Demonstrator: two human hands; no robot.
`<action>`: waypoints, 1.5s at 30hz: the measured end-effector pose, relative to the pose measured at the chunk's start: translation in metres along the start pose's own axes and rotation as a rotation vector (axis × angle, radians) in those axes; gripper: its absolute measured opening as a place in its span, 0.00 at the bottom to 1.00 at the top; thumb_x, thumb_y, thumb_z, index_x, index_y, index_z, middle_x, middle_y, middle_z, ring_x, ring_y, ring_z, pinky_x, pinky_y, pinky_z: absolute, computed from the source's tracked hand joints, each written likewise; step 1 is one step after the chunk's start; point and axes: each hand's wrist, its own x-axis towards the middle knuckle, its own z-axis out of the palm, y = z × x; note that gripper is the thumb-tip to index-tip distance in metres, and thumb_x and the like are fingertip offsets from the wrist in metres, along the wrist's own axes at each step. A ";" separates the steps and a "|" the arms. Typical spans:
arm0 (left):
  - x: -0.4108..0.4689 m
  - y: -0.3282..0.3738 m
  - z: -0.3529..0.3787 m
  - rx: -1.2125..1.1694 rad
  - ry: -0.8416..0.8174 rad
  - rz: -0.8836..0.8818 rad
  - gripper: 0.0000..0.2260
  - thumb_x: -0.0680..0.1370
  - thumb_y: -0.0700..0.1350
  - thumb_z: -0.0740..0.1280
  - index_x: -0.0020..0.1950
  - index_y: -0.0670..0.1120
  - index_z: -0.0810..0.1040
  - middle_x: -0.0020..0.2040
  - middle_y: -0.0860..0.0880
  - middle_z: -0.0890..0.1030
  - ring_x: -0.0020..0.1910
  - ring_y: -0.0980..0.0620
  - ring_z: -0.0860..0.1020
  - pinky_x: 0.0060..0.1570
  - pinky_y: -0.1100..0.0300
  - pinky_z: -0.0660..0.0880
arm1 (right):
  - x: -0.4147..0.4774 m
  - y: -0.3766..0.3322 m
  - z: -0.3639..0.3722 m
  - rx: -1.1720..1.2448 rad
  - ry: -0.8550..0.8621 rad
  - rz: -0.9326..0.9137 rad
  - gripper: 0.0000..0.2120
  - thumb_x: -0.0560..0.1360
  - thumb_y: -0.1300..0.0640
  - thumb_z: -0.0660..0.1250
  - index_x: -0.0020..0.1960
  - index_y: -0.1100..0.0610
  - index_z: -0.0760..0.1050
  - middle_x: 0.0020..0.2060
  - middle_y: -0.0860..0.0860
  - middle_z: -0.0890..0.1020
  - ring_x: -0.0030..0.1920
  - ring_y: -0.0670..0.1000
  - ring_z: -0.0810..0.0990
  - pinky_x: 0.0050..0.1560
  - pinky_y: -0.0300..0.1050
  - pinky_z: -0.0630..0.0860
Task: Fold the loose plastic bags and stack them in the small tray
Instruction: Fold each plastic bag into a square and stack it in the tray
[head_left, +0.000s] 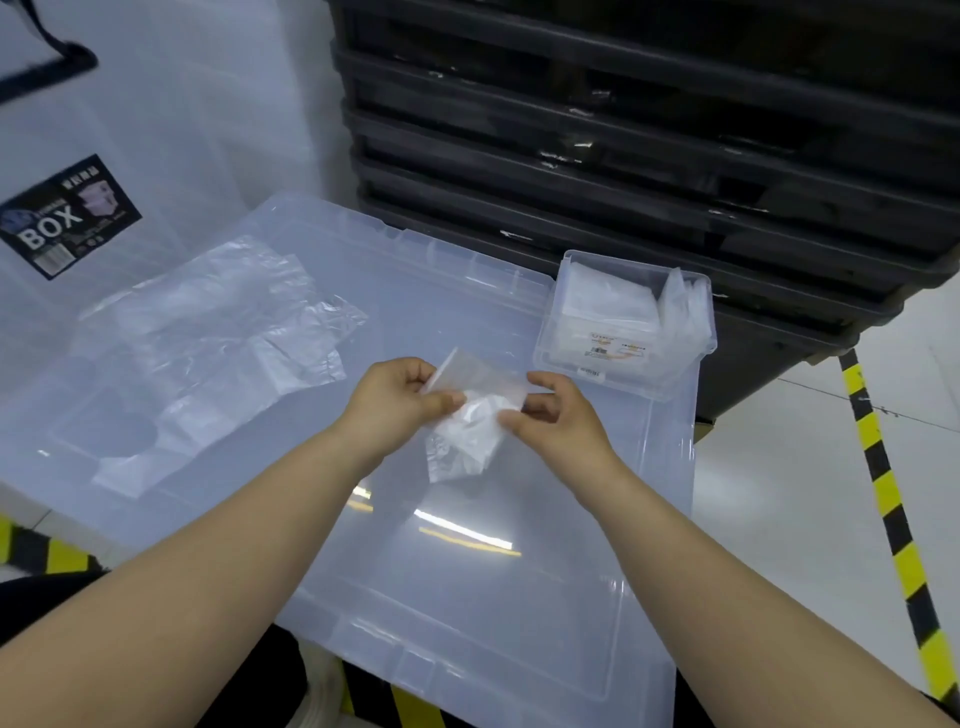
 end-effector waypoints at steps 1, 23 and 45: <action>-0.001 0.003 0.001 -0.048 0.027 0.018 0.10 0.72 0.35 0.71 0.34 0.44 0.73 0.27 0.52 0.76 0.25 0.60 0.73 0.26 0.73 0.68 | 0.001 -0.005 -0.003 0.130 -0.043 0.037 0.20 0.73 0.61 0.68 0.63 0.55 0.67 0.46 0.50 0.78 0.47 0.50 0.78 0.49 0.39 0.73; 0.091 0.096 0.082 0.206 -0.022 0.290 0.14 0.73 0.38 0.70 0.58 0.42 0.75 0.54 0.44 0.79 0.55 0.45 0.76 0.59 0.49 0.72 | 0.071 -0.057 -0.109 -0.384 0.297 -0.126 0.09 0.73 0.55 0.68 0.53 0.52 0.75 0.49 0.49 0.80 0.55 0.53 0.76 0.62 0.55 0.69; 0.094 0.078 0.097 0.354 0.089 0.088 0.21 0.75 0.46 0.68 0.66 0.47 0.67 0.57 0.49 0.76 0.59 0.46 0.73 0.63 0.55 0.65 | 0.066 -0.050 -0.111 -1.112 0.398 -0.440 0.19 0.77 0.59 0.59 0.68 0.52 0.68 0.62 0.51 0.70 0.63 0.52 0.64 0.59 0.41 0.55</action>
